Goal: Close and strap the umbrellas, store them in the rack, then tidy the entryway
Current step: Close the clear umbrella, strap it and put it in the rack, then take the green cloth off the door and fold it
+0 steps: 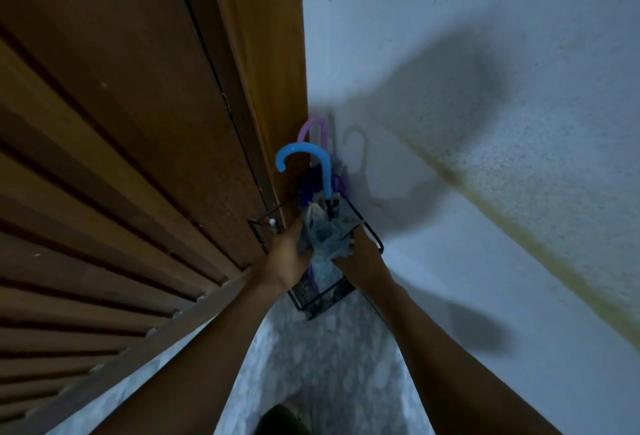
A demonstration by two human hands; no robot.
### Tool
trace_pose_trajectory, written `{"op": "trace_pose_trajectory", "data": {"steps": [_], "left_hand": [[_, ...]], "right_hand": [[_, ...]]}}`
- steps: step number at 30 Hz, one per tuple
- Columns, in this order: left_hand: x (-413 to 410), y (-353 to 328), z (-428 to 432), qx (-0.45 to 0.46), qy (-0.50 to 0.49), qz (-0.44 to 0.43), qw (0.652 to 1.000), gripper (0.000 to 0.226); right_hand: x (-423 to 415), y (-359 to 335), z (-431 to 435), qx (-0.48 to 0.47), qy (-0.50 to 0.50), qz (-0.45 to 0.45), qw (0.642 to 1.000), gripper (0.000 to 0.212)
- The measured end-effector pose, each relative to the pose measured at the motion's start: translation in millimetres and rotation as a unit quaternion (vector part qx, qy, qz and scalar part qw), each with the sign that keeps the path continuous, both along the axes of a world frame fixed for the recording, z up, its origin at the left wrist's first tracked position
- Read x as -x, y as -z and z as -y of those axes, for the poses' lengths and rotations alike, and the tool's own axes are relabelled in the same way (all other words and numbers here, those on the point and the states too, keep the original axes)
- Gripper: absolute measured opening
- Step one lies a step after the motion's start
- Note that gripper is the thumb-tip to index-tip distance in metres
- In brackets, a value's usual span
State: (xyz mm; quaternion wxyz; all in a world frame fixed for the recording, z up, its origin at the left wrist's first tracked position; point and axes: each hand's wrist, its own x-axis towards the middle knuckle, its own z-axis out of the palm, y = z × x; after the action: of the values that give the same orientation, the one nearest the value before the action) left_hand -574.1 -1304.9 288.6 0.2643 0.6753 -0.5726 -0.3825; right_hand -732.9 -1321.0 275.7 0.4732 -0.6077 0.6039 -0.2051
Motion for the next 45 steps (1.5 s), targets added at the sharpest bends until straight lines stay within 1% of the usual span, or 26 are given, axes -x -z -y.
{"op": "trace_pose_trajectory", "data": {"steps": [1,2,3,5,6,8,10,11,13,15,17,19,20,21,24,25,26,28,30,32,33,34,37,39,41,45], "left_hand": [[-0.8,10.4,3.2,0.005,0.004,0.012,1.000,0.064],[3.0,14.7,4.6,-0.010,-0.003,0.013,1.000,0.055],[4.6,20.1,4.3,-0.013,0.026,0.036,0.999,0.050],[5.2,27.8,1.9,-0.008,0.049,0.038,0.998,0.046],[6.2,28.6,3.0,0.005,0.029,0.044,0.999,0.044],[7.1,32.4,7.0,0.018,0.014,0.043,0.999,0.044],[9.9,28.4,6.3,0.035,0.010,0.046,0.998,0.038],[11.3,26.8,6.0,0.038,0.008,0.028,0.999,0.037],[14.6,25.9,5.2,0.064,-0.002,0.008,0.998,0.037],[19.3,26.4,3.5,0.083,0.002,-0.018,0.996,0.044],[23.9,32.2,6.0,0.051,0.010,-0.029,0.998,0.050],[23.0,39.3,11.9,0.002,0.008,0.019,1.000,0.045],[21.5,41.3,15.3,-0.020,0.010,0.042,0.999,0.042],[19.3,41.2,17.9,-0.040,0.020,0.047,0.998,0.044],[14.0,26.1,17.9,-0.063,0.044,0.030,0.997,0.070],[11.7,16.8,16.1,-0.056,0.039,0.036,0.997,0.072],[9.0,6.5,13.6,-0.047,0.031,0.044,0.997,0.072],[4.6,-20.0,6.0,-0.041,0.010,0.044,0.998,0.064],[2.5,-58.9,-6.8,-0.042,-0.005,0.039,0.998,0.054],[-0.3,-107.8,-23.1,-0.052,-0.014,0.032,0.998,0.043],[-2.1,-136.7,-33.7,-0.055,-0.022,0.026,0.998,0.038],[-5.6,-165.3,-44.6,-0.052,-0.030,0.018,0.998,0.033],[-22.1,-248.5,-81.7,-0.040,-0.067,0.010,0.997,0.032],[-34.4,-307.9,-110.5,-0.018,-0.083,0.020,0.996,0.028],[-49.9,-359.2,-139.6,0.003,-0.100,0.030,0.995,0.022],[-93.0,-449.4,-205.2,0.063,-0.140,0.074,0.985,0.004]], "right_hand": [[-1.1,2.3,0.1,0.005,-0.007,0.014,1.000,0.053],[-1.9,3.1,0.7,0.014,-0.015,0.020,1.000,0.051],[-2.5,4.9,1.5,0.018,-0.032,0.019,0.999,0.051],[-1.8,4.3,3.2,0.019,-0.061,0.005,0.998,0.053],[-1.3,4.0,4.1,0.020,-0.062,0.001,0.998,0.055],[1.4,8.1,4.9,0.022,-0.040,0.020,0.999,0.051],[3.1,10.2,1.2,0.036,0.007,0.032,0.999,0.035],[4.3,12.7,-0.1,0.057,0.036,0.028,0.997,0.028],[6.2,19.4,-1.5,0.087,0.065,0.028,0.994,0.025],[7.6,20.6,-4.5,0.076,0.064,0.029,0.995,0.022],[9.8,20.6,-6.2,0.067,0.060,0.032,0.995,0.020],[12.2,19.4,-6.0,0.052,0.056,0.039,0.996,0.026],[12.8,15.9,-6.1,0.047,0.057,0.051,0.996,0.033],[13.5,10.9,-6.5,0.039,0.063,0.056,0.996,0.042],[15.5,-2.0,-9.8,0.028,0.087,0.056,0.994,0.069],[16.3,-8.9,-12.2,0.030,0.093,0.047,0.994,0.075],[17.2,-17.2,-15.1,0.028,0.103,0.044,0.993,0.079],[19.0,-46.0,-21.3,0.024,0.118,0.045,0.992,0.079],[19.7,-83.8,-26.7,0.042,0.106,0.017,0.993,0.066],[17.7,-129.3,-32.2,0.071,0.075,-0.017,0.995,0.049],[15.5,-153.3,-35.0,0.084,0.053,-0.031,0.995,0.044],[12.3,-179.3,-39.3,0.090,0.030,-0.040,0.995,0.041],[-2.6,-267.4,-62.0,0.112,-0.032,-0.039,0.992,0.039],[-17.4,-326.3,-82.5,0.137,-0.066,-0.031,0.988,0.039],[-35.2,-374.8,-104.0,0.164,-0.097,-0.001,0.982,0.039],[-78.5,-458.7,-147.1,0.153,-0.176,0.072,0.970,0.038]]}}
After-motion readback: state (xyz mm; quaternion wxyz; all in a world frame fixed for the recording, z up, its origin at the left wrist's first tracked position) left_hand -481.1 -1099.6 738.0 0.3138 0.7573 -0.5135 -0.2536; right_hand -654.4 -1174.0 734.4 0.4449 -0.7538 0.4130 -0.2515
